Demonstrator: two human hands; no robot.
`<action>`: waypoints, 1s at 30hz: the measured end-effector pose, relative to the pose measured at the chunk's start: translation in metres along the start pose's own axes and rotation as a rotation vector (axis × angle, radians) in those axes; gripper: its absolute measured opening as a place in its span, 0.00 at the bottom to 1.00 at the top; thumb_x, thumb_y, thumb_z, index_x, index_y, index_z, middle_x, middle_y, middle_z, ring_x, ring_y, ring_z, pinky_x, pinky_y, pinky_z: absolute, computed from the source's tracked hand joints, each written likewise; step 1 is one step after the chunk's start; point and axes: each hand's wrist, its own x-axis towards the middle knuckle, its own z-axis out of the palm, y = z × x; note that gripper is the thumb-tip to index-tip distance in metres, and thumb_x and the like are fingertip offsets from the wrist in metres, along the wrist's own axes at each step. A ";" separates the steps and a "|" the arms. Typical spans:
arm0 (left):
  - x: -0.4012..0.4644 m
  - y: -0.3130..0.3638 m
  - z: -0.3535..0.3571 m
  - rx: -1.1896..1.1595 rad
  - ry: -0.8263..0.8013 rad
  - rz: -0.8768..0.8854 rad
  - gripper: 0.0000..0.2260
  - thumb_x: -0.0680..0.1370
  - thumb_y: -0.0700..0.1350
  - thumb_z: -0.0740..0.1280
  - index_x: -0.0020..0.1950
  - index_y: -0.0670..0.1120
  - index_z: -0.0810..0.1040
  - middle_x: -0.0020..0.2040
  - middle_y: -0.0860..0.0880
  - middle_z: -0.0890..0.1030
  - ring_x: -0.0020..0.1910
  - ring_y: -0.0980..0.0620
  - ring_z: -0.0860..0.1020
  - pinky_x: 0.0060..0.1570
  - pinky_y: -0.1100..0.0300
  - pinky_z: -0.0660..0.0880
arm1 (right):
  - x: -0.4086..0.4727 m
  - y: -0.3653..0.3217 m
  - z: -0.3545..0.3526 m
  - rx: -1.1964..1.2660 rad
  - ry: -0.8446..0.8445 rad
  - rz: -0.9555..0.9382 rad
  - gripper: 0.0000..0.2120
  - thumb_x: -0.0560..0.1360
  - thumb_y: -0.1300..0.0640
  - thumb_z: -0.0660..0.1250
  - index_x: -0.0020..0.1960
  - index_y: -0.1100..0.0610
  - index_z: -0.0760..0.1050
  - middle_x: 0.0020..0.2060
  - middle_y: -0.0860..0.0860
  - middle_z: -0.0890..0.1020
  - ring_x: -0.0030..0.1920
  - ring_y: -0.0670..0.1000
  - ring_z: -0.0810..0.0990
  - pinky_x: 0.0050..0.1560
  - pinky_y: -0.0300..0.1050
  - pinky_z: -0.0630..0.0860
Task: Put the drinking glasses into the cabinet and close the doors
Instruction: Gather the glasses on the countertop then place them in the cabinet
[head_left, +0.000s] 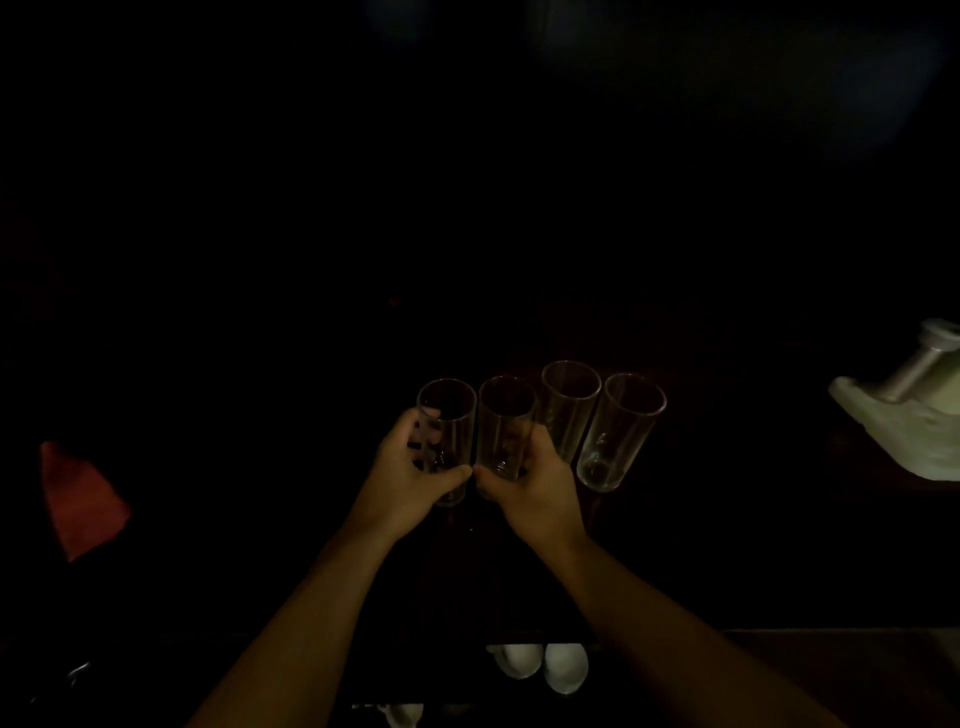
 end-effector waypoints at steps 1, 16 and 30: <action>-0.001 -0.001 0.000 -0.004 0.006 0.009 0.28 0.68 0.42 0.80 0.54 0.66 0.69 0.50 0.58 0.76 0.46 0.73 0.75 0.36 0.76 0.73 | -0.003 -0.001 0.000 0.004 0.001 0.000 0.25 0.69 0.48 0.79 0.62 0.43 0.73 0.54 0.38 0.84 0.53 0.39 0.84 0.53 0.47 0.84; -0.095 0.028 -0.020 0.127 0.096 0.092 0.30 0.63 0.52 0.82 0.61 0.61 0.73 0.50 0.60 0.79 0.46 0.72 0.78 0.37 0.77 0.73 | -0.090 -0.022 -0.038 -0.006 -0.064 -0.117 0.27 0.69 0.50 0.80 0.64 0.46 0.74 0.53 0.40 0.85 0.51 0.39 0.85 0.47 0.41 0.84; -0.287 0.034 -0.042 0.201 0.227 0.020 0.32 0.61 0.58 0.81 0.61 0.67 0.72 0.52 0.64 0.80 0.50 0.63 0.81 0.46 0.60 0.79 | -0.236 -0.019 -0.051 0.070 -0.284 -0.186 0.26 0.64 0.45 0.81 0.58 0.37 0.73 0.51 0.34 0.82 0.52 0.36 0.83 0.45 0.31 0.80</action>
